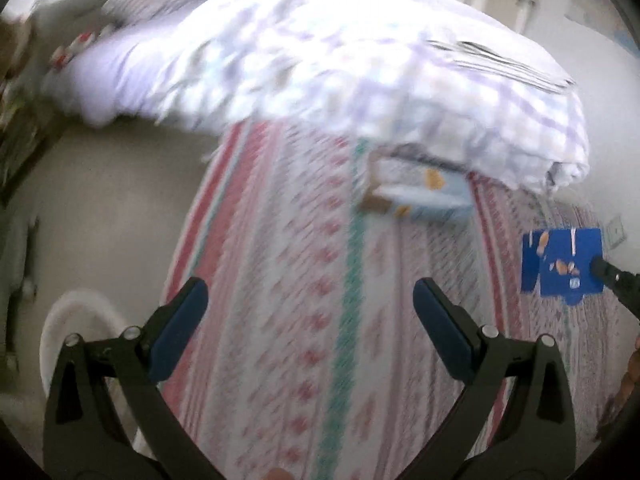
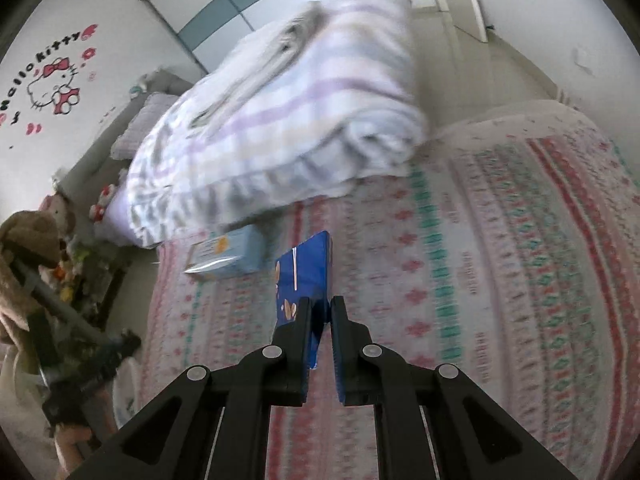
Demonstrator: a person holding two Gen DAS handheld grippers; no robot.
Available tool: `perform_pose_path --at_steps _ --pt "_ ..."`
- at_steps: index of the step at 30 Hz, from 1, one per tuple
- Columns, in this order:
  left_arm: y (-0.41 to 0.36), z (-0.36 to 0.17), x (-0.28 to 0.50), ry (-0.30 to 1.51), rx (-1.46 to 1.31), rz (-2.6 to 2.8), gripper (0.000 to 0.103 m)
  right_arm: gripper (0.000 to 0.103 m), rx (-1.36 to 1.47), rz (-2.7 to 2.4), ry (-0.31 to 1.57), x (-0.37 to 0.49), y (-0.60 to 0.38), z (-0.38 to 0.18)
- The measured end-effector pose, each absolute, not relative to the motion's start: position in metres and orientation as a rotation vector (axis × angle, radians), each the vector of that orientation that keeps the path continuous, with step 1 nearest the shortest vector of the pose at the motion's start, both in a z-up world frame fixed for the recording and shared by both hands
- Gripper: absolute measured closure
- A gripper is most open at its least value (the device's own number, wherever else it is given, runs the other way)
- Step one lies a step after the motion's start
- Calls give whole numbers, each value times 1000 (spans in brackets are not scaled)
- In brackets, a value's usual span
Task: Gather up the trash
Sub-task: 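Grasp the blue box with the right tool while the left tool grasps the white milk carton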
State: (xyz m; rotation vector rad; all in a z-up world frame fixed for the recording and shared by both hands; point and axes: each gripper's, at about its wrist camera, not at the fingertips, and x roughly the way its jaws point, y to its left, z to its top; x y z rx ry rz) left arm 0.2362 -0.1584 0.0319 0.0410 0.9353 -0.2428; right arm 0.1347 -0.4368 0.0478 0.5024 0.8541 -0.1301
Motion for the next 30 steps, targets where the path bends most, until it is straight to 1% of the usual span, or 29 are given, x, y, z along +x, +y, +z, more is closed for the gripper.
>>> perform_pose_path --at_steps 3,5,10,17,23,27,30 --pt "-196 36 259 872 170 -356 1 93 546 -146 875 130 -462 38" --pt "-214 33 272 865 225 -420 1 93 586 -149 881 129 -475 33" --pt "-257 16 307 885 354 -558 1 93 670 -156 892 126 -502 19" --pt "-282 -8 338 962 479 -682 1 93 696 -168 905 120 -523 10" --pt "-288 -12 329 933 586 -696 1 93 701 -174 921 118 -529 1" --pt "-298 -20 306 914 752 -685 1 93 710 -175 917 117 -529 1" --pt "-306 -23 288 881 827 -675 6 93 700 -174 912 114 -526 5"
